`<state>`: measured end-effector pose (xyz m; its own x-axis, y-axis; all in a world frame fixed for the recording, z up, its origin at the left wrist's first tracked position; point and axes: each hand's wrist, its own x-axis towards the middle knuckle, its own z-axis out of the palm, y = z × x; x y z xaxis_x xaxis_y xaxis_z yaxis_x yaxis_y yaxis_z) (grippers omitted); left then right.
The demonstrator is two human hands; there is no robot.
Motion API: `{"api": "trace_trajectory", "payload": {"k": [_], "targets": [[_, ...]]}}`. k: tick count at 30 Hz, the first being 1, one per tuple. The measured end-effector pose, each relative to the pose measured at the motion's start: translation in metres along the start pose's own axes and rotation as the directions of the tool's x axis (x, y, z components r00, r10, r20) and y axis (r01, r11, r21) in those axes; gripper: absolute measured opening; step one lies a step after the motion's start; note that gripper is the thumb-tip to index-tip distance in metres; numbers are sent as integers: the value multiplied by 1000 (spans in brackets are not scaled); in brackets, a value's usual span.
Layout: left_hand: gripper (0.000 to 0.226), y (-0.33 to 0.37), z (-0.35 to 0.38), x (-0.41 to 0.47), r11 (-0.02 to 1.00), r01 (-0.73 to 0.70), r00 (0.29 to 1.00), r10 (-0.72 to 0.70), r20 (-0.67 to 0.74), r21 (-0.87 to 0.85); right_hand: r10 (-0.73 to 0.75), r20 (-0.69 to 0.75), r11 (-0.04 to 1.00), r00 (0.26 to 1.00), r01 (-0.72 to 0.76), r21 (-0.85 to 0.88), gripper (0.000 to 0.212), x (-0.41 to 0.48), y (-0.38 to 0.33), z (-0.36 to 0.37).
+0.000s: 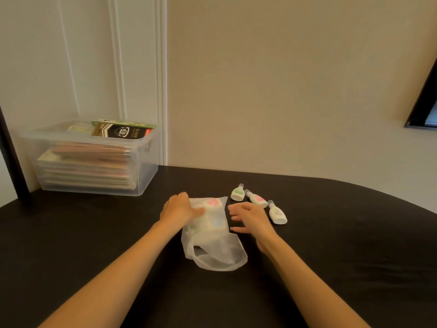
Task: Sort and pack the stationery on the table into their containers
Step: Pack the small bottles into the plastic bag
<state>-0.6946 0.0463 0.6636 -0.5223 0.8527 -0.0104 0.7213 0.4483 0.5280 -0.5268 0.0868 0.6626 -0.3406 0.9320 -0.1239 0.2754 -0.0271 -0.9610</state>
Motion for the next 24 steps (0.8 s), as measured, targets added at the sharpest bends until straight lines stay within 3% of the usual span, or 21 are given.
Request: {"api": "trace_trajectory", "payload": {"k": [3,5,9,14,20,22,24], "targets": [[63,-2,6,12,999,34,998,-33,59,-13,-83,21,940,996,86,-331,26,20,-2,18],[64,-5,6,19,995,76,994,-70,84,-68,-88,51,886,995,102,-453,26,34,-3,24],[63,-10,6,26,989,87,995,-79,69,-119,-170,99,814,980,197,-546,27,47,-2,23],[44,-8,10,23,1000,0,994,-2,-107,-16,-344,149,671,927,354,-652,32,48,7,24],[37,-11,9,19,994,-78,991,85,-102,69,-518,185,539,835,487,-687,27,38,11,24],[38,-12,10,19,988,-148,985,151,-80,41,-509,244,441,826,493,-750,27,33,7,24],[43,-13,11,18,978,-206,976,204,-70,-14,-455,344,261,821,493,-830,26,29,3,23]]}}
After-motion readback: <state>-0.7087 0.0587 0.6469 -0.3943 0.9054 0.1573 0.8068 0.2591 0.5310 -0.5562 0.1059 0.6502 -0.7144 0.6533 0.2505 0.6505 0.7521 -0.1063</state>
